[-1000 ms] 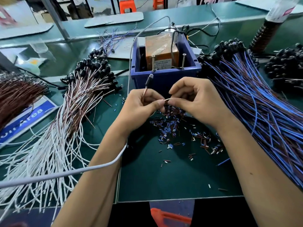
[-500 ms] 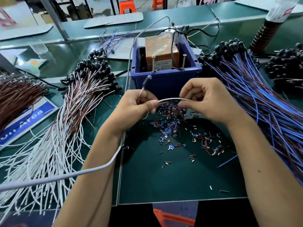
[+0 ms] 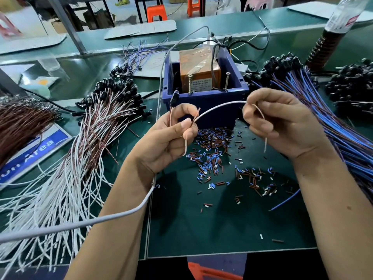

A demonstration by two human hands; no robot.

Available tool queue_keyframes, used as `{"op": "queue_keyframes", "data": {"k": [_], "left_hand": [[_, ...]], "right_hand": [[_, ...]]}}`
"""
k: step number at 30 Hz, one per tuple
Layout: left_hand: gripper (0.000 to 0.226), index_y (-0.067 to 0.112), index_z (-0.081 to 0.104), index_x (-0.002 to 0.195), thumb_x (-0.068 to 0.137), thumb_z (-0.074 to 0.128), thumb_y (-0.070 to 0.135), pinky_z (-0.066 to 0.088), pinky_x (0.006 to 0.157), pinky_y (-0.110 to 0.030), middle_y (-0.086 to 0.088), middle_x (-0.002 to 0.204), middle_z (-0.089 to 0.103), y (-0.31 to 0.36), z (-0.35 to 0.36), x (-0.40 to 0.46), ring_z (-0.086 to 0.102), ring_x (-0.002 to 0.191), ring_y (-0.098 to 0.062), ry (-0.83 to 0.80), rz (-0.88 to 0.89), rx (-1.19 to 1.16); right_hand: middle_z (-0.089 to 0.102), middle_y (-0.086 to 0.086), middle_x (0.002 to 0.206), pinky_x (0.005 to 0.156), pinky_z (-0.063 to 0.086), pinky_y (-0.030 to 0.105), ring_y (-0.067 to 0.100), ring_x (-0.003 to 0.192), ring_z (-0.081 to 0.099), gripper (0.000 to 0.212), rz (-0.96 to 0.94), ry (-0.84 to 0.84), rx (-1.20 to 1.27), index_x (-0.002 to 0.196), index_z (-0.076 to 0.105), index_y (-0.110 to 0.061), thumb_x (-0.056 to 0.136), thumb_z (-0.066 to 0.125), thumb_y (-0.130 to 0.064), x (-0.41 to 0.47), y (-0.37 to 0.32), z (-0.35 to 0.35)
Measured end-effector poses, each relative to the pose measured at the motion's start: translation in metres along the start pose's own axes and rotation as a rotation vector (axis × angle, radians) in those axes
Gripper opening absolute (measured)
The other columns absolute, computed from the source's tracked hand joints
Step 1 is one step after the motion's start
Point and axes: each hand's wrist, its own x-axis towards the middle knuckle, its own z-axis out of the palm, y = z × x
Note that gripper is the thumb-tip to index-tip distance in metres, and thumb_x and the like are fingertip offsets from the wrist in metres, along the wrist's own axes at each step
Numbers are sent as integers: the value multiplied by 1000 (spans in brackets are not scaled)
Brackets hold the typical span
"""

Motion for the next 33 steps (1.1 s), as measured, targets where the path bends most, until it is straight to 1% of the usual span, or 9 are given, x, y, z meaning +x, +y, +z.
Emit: {"op": "queue_keyframes", "data": {"k": [3, 6, 10, 13, 15, 19, 23, 28, 33], "left_hand": [[23, 15, 71, 106, 85, 82, 19, 19, 39, -8, 3, 73, 58, 0, 1, 1, 21, 50, -1, -53, 30, -165], [28, 18, 75, 96, 73, 91, 20, 16, 38, -10, 5, 74, 61, -1, 4, 1, 18, 50, -2, -7, 85, -149], [29, 17, 77, 82, 62, 98, 21, 25, 37, -6, -2, 78, 69, -2, 8, 5, 16, 49, -4, 122, 157, -60], [26, 15, 76, 80, 63, 96, 21, 28, 38, -6, -11, 95, 75, -3, 9, 7, 15, 50, -5, 171, 201, -32], [24, 16, 76, 79, 65, 95, 22, 27, 40, -6, -16, 112, 74, -2, 10, 6, 14, 50, -5, 175, 205, 12], [20, 16, 75, 79, 70, 92, 21, 25, 39, -6, -20, 129, 68, 4, 10, -1, 13, 49, -4, 143, 195, 58], [16, 14, 75, 80, 74, 89, 18, 26, 39, -6, -27, 138, 61, 4, 13, -2, 13, 48, -3, 76, 136, 63], [11, 15, 74, 79, 77, 84, 17, 27, 39, -8, -26, 131, 66, -6, 17, 4, 19, 42, 1, 97, 25, 173], [18, 17, 80, 78, 88, 68, 8, 30, 38, -9, -6, 93, 79, -10, 13, 8, 31, 38, 3, 226, 24, 226]], "right_hand": [[78, 9, 111, 58, 48, 13, 6, 67, 59, 34, -4, -35, 112, 121, 76, -10, 88, 70, -11, 1, 4, 1], [76, 3, 122, 66, 50, 13, 5, 73, 61, 41, -28, -7, 69, 128, 74, -15, 88, 74, -16, 1, 7, 3], [80, -2, 100, 53, 46, 12, 4, 63, 62, 29, -87, 149, 26, 108, 81, -20, 93, 65, -39, 5, 8, 11], [71, -5, 68, 41, 40, 13, 4, 48, 52, 49, -66, 183, 91, 89, 82, -20, 100, 38, -40, 9, 6, 15], [58, -3, 50, 38, 36, 15, 6, 41, 45, 57, -6, 154, 115, 77, 77, -16, 102, 33, -43, 9, 3, 15], [45, -2, 43, 41, 26, 19, 10, 38, 34, 57, 135, 10, -91, 66, 68, -13, 106, 44, -46, 3, 6, 16], [42, 15, 45, 41, 19, 27, 16, 37, 32, 58, 316, -81, -467, 63, 68, -16, 100, 57, -60, 3, 14, 28], [51, 3, 44, 43, 34, 21, 13, 38, 40, 56, 490, -153, -715, 61, 66, -17, 103, 48, -50, 9, 32, 50], [60, 4, 53, 41, 35, 19, 14, 41, 46, 51, 501, -113, -701, 66, 68, -21, 104, 49, -51, 11, 40, 51]]}}
